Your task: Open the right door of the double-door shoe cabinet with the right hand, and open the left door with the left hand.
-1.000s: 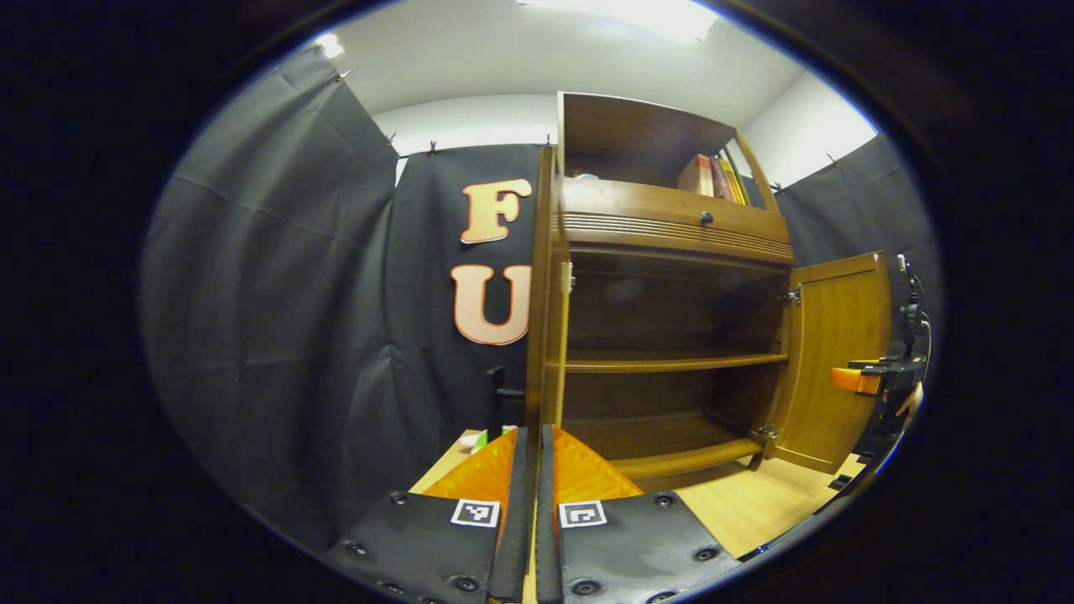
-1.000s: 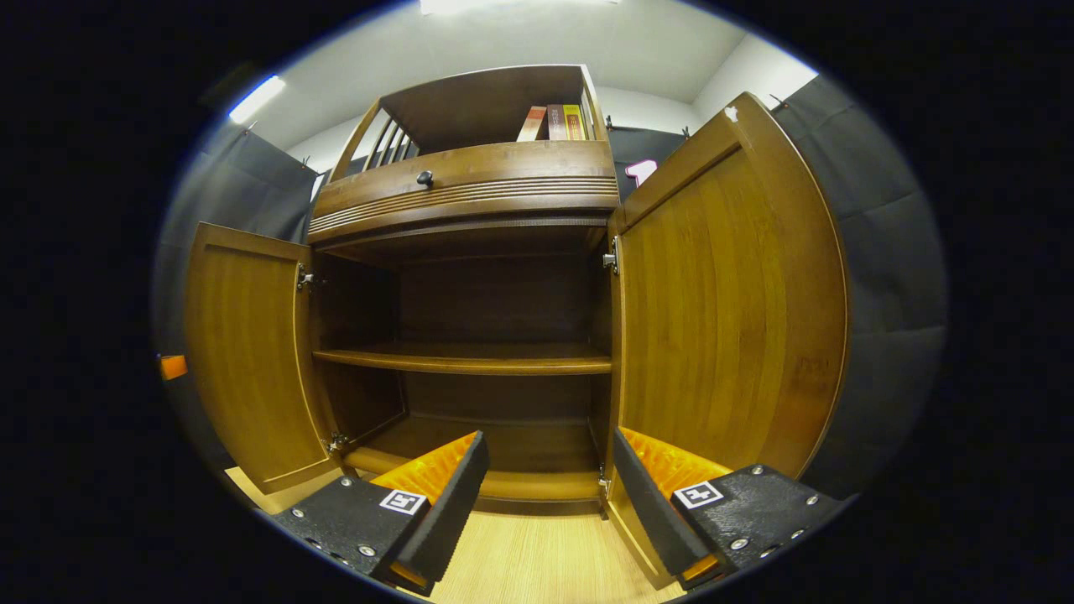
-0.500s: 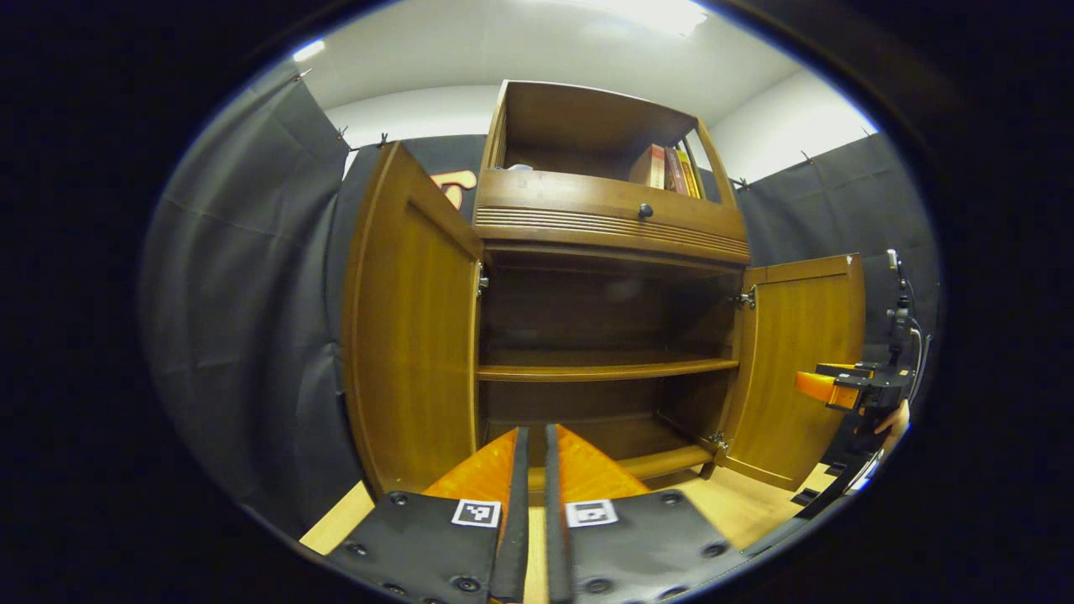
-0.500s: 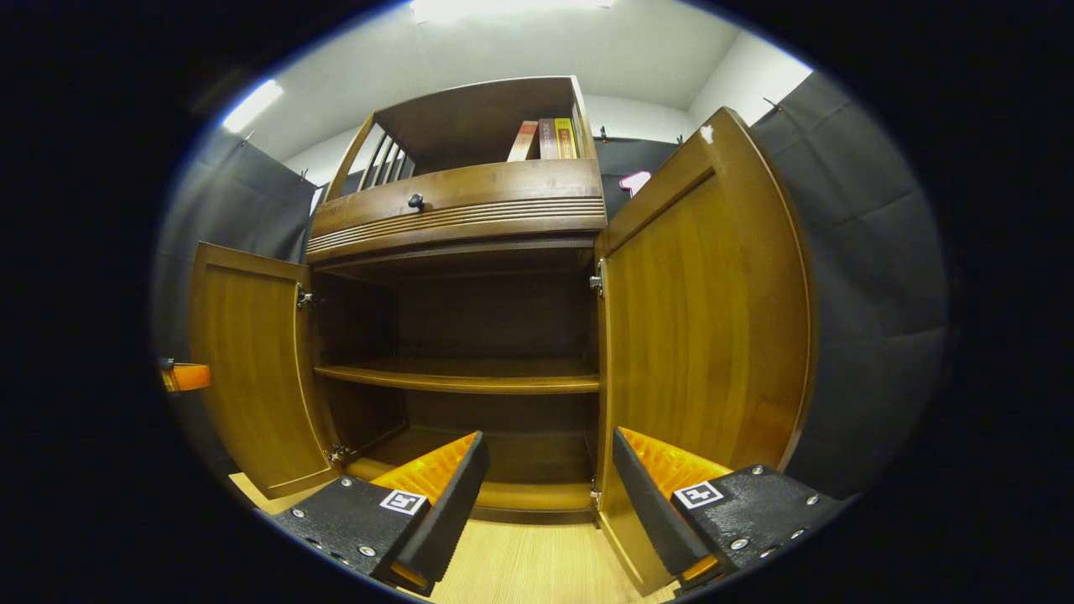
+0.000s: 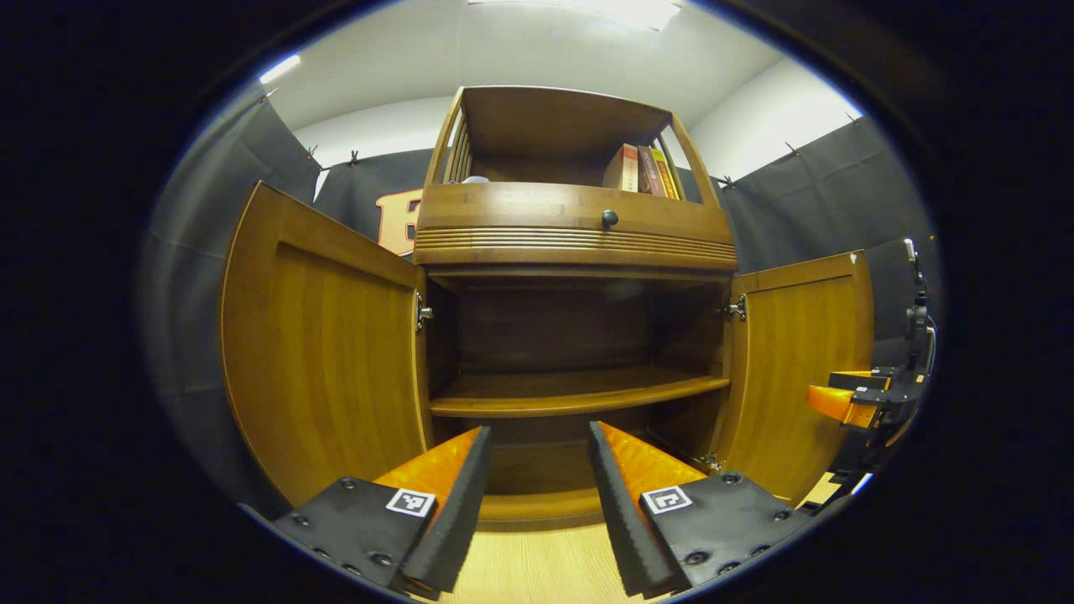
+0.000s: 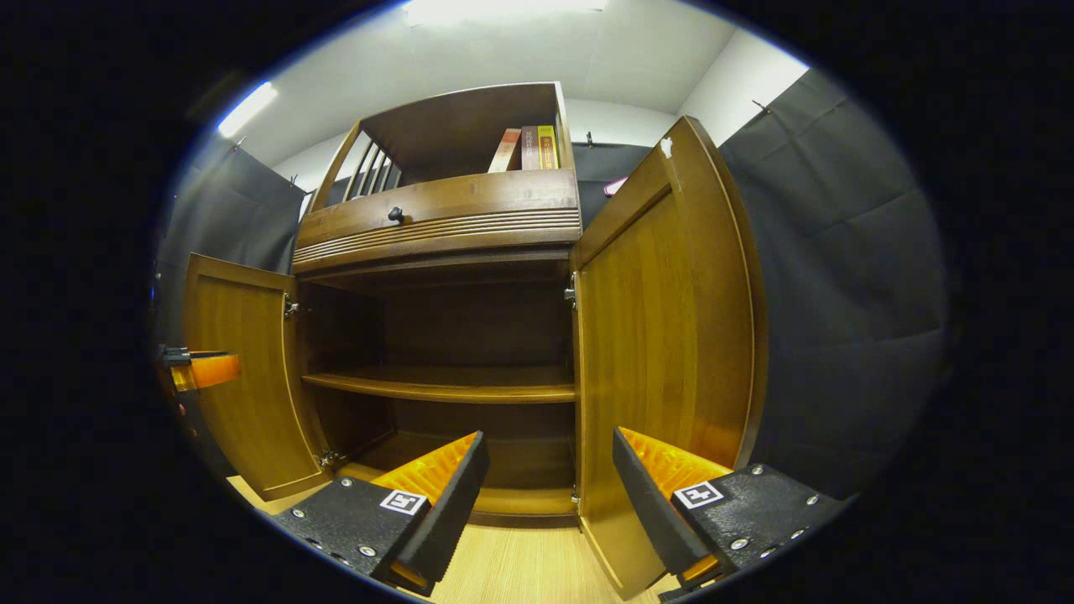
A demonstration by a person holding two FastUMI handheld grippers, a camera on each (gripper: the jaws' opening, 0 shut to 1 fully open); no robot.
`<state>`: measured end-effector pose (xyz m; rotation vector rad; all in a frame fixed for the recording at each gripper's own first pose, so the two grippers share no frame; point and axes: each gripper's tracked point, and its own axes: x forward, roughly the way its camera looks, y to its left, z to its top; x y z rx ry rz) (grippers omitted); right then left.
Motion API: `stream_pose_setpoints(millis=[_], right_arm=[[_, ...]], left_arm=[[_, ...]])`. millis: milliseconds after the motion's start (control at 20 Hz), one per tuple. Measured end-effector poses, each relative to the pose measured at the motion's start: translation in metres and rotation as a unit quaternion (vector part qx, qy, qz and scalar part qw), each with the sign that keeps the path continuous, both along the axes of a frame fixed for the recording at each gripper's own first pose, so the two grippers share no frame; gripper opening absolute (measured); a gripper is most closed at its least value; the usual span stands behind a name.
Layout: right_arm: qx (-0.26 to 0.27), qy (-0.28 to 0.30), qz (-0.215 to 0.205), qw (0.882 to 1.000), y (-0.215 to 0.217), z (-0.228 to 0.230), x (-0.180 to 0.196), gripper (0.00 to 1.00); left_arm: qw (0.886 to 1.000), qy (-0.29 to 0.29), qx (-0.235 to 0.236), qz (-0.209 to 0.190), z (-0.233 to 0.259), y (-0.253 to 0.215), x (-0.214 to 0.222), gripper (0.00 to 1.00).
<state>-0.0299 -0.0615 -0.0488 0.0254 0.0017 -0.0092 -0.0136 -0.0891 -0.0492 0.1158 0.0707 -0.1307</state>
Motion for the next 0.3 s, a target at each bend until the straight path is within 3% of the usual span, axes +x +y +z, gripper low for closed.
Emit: stream_pose_setpoints(millis=[200, 300], right_arm=[[-0.003, -0.005, -0.006, 1.0, -0.003, 0.007, 0.0, 0.92], [-0.005, -0.006, -0.008, 1.0, -0.003, 0.008, 0.0, 0.92]], left_arm=[[1.0, 0.011, -0.014, 0.016, -0.009, 0.003, 0.017, 0.76], [1.0, 0.015, -0.017, 0.021, -0.014, 0.009, 0.024, 0.82]])
